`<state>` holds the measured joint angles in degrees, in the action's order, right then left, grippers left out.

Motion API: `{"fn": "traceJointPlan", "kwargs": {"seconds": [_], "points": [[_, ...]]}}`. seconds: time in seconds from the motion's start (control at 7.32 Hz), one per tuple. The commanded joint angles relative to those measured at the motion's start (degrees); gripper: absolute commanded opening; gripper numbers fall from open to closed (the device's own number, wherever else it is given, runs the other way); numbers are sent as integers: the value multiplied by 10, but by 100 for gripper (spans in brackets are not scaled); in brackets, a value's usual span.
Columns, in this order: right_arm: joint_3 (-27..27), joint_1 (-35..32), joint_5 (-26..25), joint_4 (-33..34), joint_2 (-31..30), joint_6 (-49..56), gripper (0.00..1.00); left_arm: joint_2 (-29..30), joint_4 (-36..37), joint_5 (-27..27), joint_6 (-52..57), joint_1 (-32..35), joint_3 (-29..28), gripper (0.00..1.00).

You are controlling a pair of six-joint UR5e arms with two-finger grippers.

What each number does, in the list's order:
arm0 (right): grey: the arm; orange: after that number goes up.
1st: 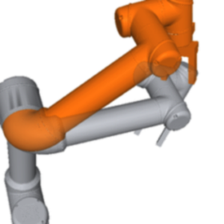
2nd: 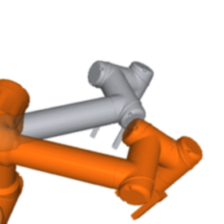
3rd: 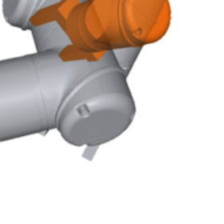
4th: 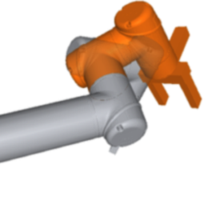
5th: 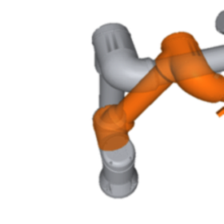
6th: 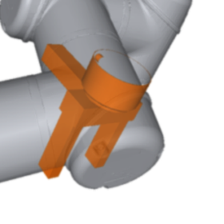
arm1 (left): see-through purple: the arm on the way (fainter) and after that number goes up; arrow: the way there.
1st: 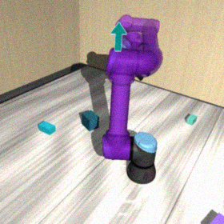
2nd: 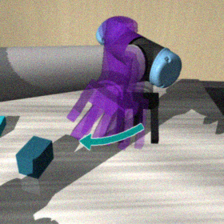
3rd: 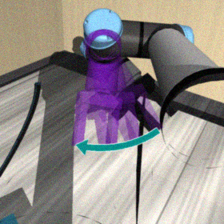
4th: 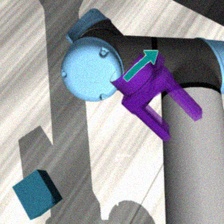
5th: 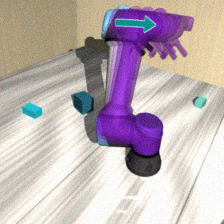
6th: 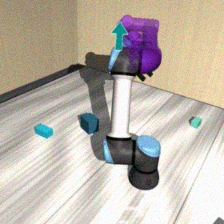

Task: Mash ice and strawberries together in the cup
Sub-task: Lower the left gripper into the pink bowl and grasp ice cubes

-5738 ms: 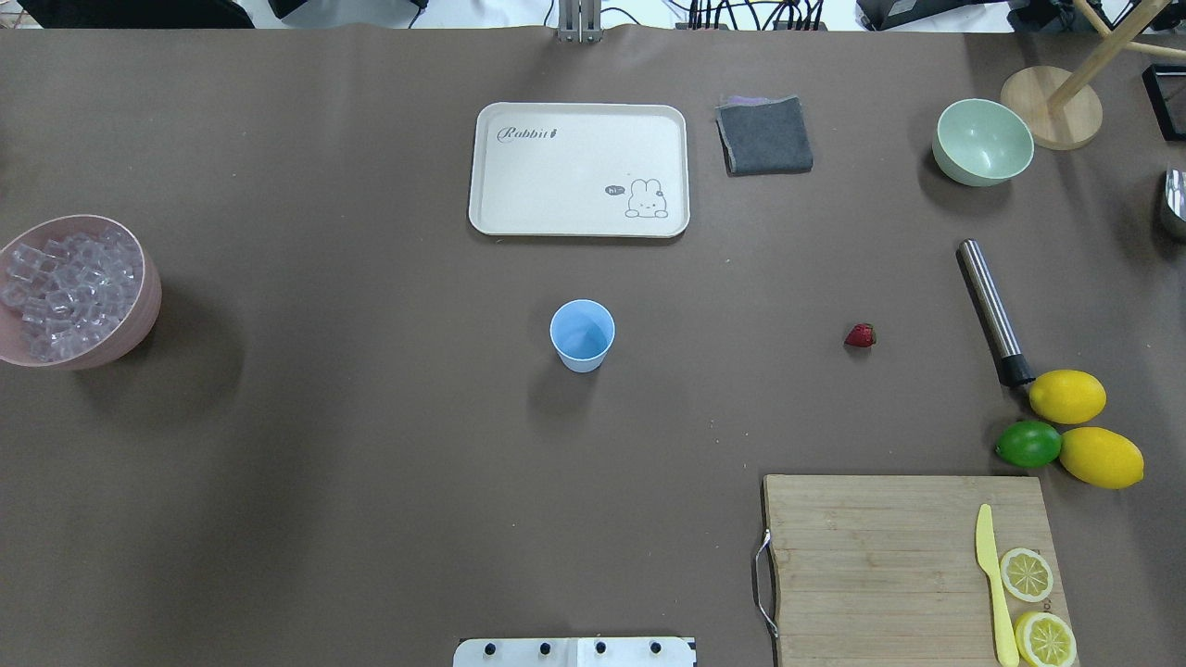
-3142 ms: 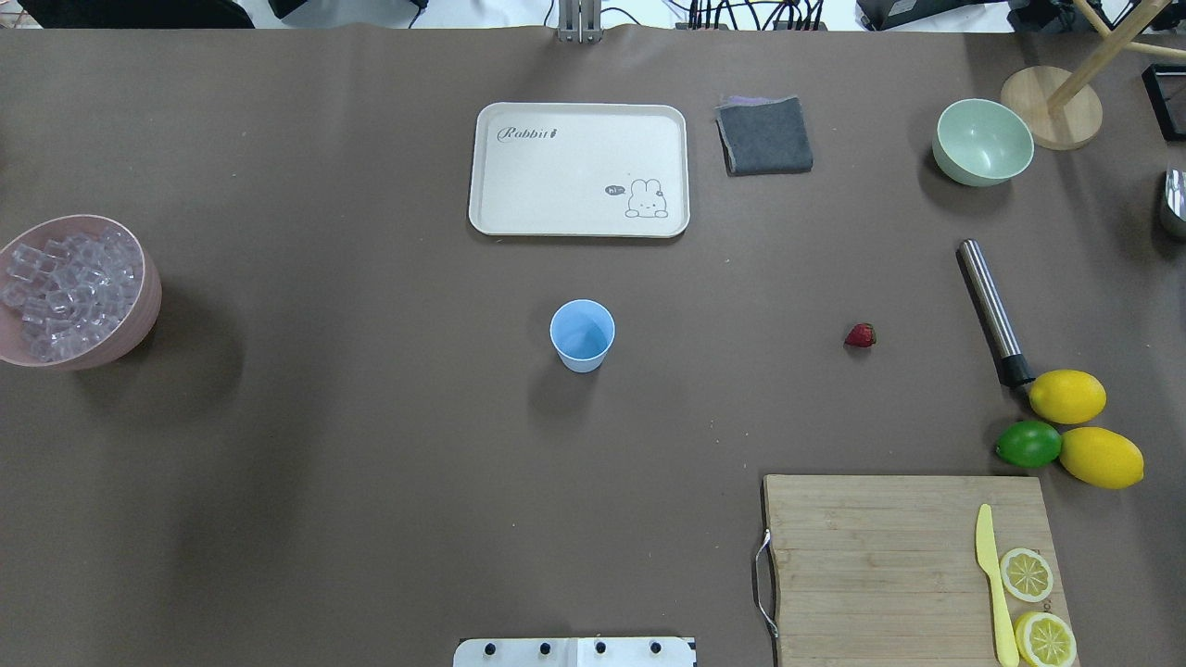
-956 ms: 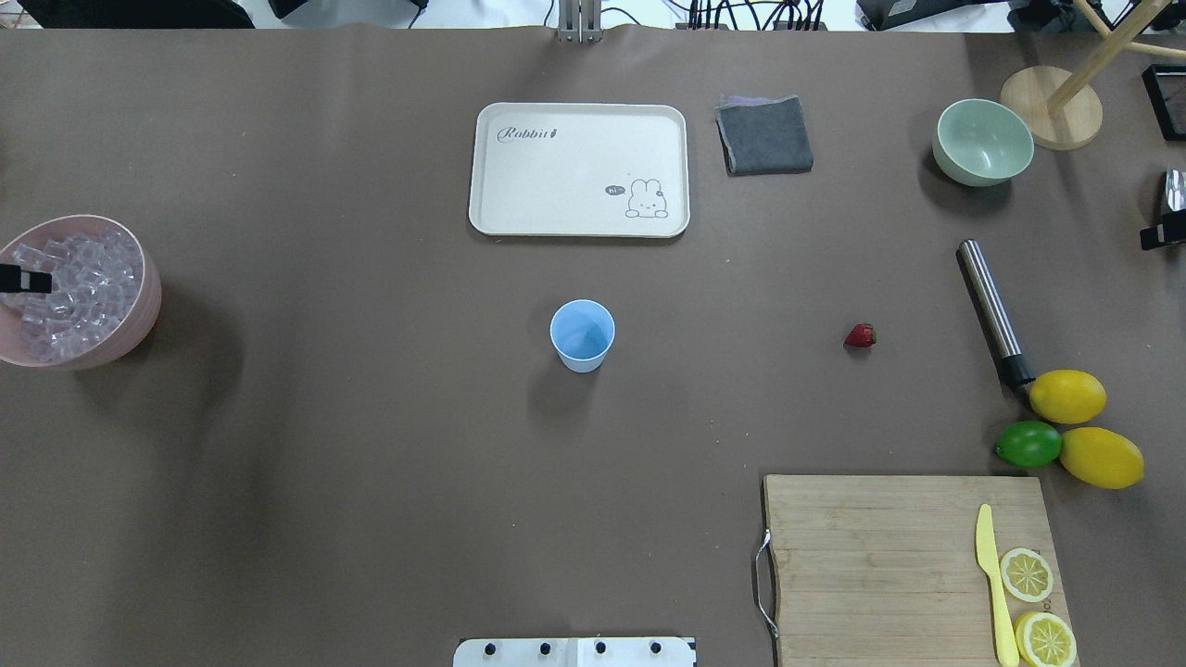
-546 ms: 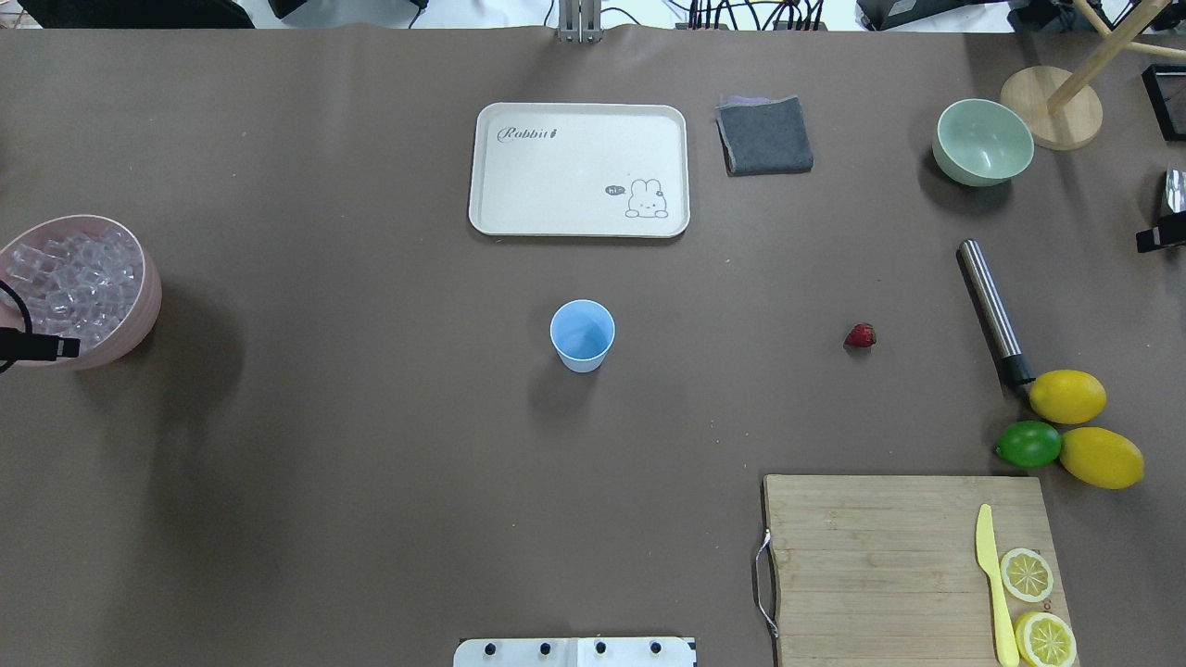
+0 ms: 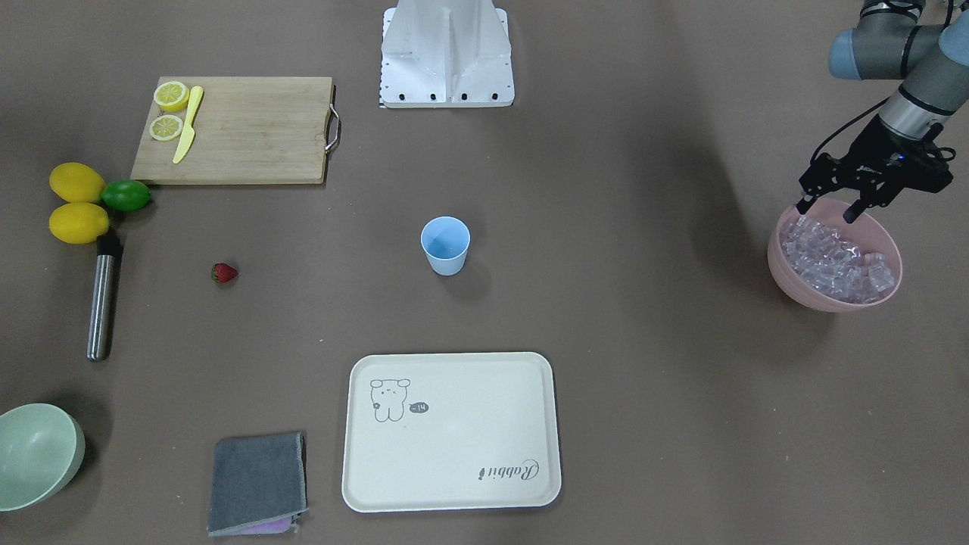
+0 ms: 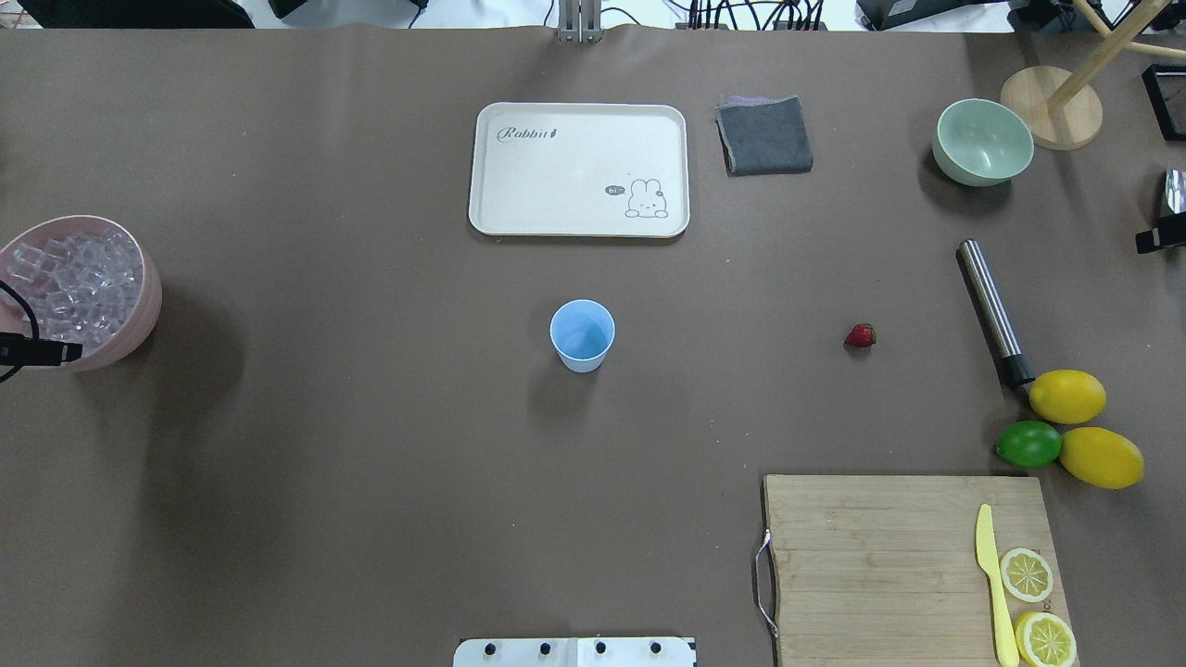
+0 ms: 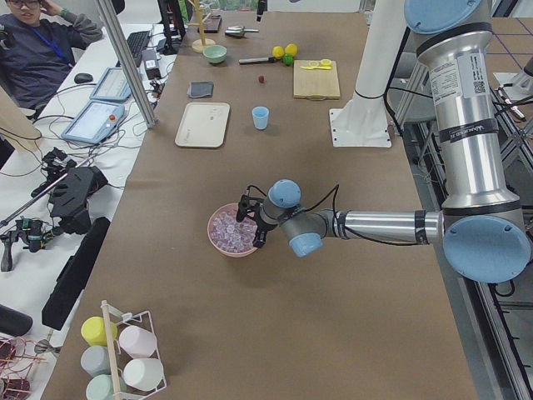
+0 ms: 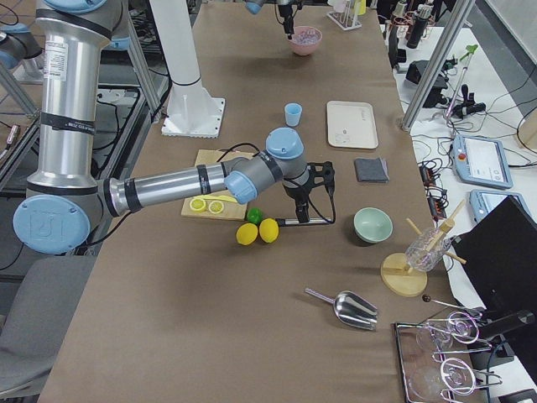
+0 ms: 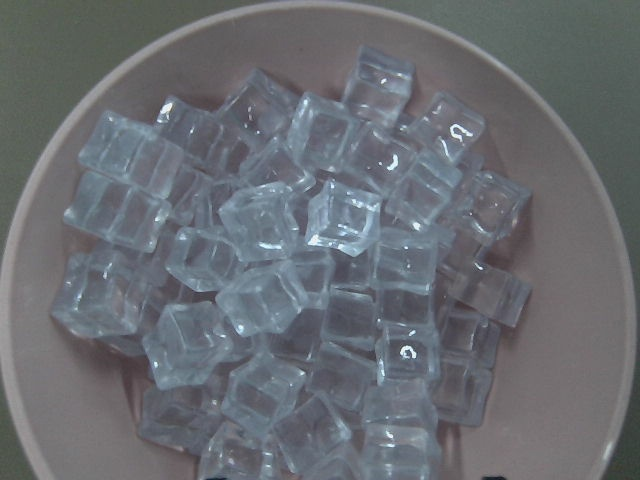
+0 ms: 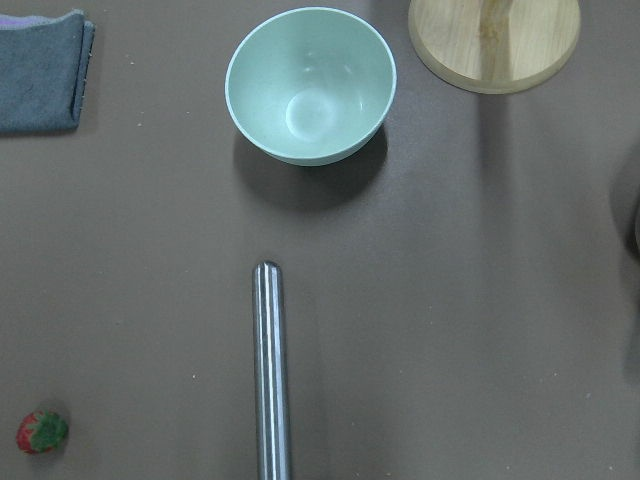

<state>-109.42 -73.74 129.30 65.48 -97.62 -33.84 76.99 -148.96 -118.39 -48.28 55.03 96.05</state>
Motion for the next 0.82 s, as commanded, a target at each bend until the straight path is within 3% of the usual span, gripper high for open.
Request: {"fn": "traceJointPlan", "kwargs": {"seconds": [0.0, 0.68], "points": [[0, 0, 0, 0, -1, 0, 100, 9, 2, 0, 0, -1, -2, 74], [1, 0, -5, 0, -3, 0, 100, 26, 53, 3, 44, -2, -3, 65]]}}
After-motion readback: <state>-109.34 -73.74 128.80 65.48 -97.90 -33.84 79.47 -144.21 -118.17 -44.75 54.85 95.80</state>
